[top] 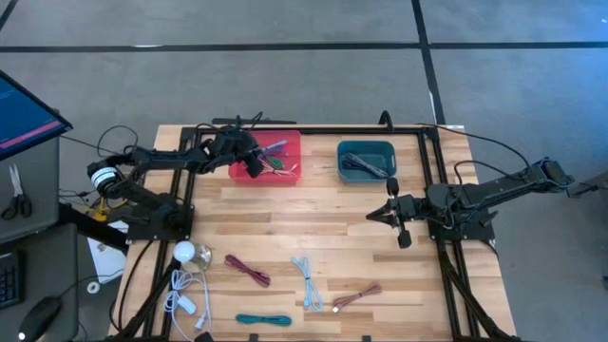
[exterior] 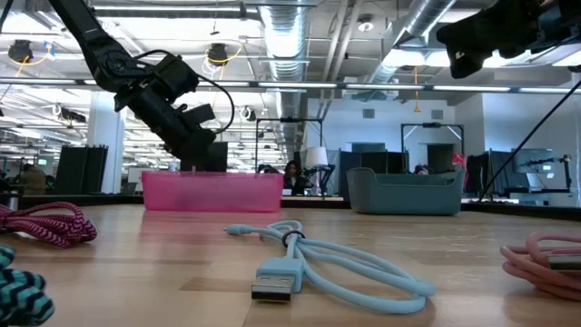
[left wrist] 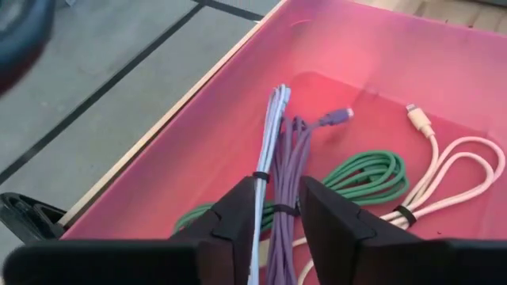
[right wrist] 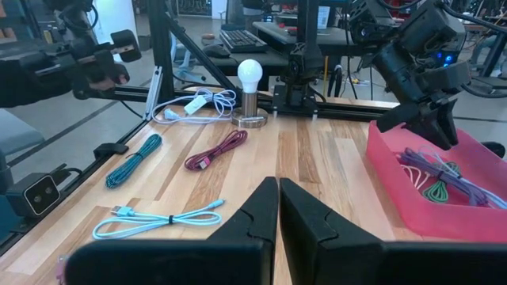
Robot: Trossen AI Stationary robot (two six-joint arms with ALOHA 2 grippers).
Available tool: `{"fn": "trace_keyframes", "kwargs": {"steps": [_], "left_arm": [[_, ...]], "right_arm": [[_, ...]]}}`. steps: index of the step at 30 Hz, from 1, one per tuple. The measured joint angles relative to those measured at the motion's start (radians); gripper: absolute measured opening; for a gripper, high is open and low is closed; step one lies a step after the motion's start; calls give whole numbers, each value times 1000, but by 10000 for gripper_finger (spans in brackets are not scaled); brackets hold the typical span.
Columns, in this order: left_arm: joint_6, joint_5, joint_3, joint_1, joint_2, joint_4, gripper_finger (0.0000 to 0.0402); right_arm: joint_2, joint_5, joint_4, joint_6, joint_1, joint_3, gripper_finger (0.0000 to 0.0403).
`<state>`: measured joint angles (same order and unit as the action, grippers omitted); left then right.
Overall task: Pick & Place USB Port
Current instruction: Put the black and pink charger cable into the green bin
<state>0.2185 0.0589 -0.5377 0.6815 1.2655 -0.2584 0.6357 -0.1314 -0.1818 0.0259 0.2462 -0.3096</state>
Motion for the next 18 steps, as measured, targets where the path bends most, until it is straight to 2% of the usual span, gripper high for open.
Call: {"fn": "trace_keyframes", "kwargs": {"steps": [4,9,14,18], "left_arm": [[-20,-13,0,-14,0,1,111],[-26,-125,0,-73,0,2,109],[-26,-193,0,-191,0,2,106],[-26,-195,0,-305,-8,4,106]], "right_arm": [[0,0,0,0,0,0,8],[0,0,1,0,0,0,8],[0,0,2,0,0,0,8],[0,0,2,0,0,0,8]]}}
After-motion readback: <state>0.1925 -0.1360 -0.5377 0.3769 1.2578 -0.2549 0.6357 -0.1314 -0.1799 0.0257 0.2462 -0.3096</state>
